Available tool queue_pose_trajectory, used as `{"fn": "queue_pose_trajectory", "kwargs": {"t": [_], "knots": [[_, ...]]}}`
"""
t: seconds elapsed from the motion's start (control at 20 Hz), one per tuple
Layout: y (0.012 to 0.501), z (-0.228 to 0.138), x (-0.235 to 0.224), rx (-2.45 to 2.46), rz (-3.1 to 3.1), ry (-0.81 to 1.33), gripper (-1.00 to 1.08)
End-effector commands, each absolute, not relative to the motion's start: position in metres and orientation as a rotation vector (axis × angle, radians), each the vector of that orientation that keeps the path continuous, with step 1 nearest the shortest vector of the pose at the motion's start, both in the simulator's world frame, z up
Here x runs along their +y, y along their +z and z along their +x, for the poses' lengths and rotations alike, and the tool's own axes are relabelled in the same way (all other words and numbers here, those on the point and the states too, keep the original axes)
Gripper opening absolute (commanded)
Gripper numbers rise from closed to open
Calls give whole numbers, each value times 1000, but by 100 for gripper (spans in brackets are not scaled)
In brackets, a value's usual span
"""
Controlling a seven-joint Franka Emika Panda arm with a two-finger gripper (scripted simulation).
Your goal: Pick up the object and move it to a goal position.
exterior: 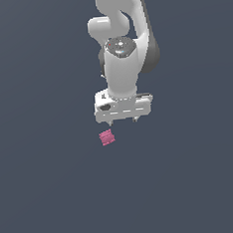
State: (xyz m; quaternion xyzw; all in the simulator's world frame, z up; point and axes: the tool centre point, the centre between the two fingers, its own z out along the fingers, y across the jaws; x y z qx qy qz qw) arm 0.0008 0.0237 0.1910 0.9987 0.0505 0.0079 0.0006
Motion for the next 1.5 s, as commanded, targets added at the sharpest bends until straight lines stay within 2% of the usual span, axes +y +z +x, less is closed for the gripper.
{"fn": "queue_pose_trajectory", "kwargs": {"t": [0.0, 0.75, 1.45], "knots": [[191, 1, 24, 159, 3136, 25, 100], [195, 0, 33, 139, 3163, 56, 100], [138, -8, -16, 384, 3126, 28, 100]]}}
